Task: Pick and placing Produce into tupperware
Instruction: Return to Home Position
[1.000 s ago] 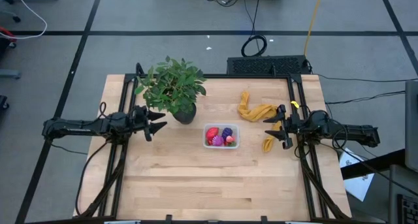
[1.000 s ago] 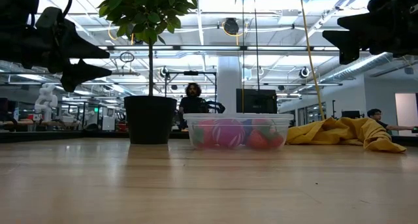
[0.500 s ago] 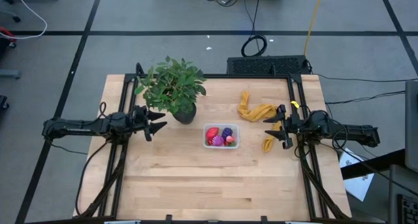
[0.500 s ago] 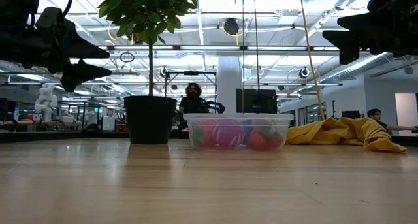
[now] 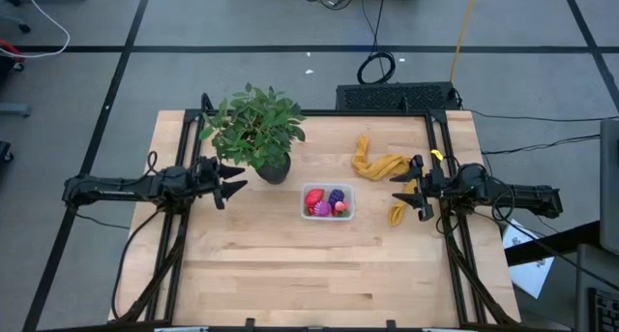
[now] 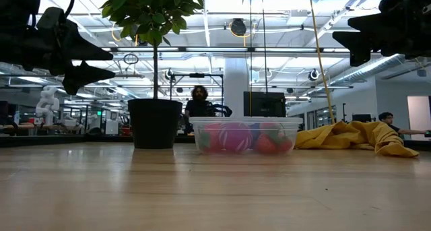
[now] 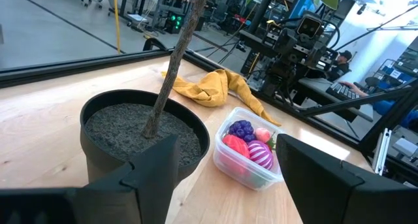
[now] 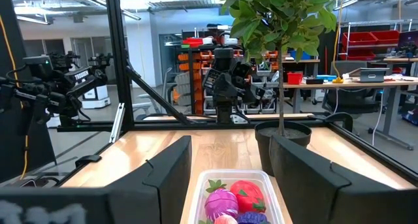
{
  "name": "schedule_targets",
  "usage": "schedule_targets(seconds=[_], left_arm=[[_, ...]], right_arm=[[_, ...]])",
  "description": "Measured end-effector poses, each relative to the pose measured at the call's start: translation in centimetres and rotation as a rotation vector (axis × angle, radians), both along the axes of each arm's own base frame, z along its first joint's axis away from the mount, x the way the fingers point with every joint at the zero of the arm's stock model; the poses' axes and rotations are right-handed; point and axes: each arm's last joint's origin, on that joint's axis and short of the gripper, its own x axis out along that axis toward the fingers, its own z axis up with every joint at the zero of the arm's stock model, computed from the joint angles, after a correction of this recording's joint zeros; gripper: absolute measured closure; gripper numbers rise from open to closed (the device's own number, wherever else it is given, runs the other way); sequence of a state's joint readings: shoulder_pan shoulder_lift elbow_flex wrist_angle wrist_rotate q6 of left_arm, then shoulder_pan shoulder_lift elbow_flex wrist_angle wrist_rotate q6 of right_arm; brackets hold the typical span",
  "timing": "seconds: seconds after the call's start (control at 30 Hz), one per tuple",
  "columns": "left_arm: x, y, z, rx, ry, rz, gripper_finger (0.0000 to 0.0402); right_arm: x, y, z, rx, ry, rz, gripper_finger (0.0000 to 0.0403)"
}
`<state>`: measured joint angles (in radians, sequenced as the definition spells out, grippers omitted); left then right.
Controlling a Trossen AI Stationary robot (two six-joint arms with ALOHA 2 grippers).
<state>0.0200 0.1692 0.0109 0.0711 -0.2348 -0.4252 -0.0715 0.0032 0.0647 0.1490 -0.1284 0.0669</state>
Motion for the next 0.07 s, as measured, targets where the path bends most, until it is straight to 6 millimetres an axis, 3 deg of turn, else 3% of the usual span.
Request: schedule_targets(seconds=[0.07], left_arm=[[0.0, 0.0, 0.0, -0.001, 0.0, 0.0, 0.0144]], right_arm=[[0.0, 0.0, 0.0, 0.0, 0.0, 0.0, 0.0206]])
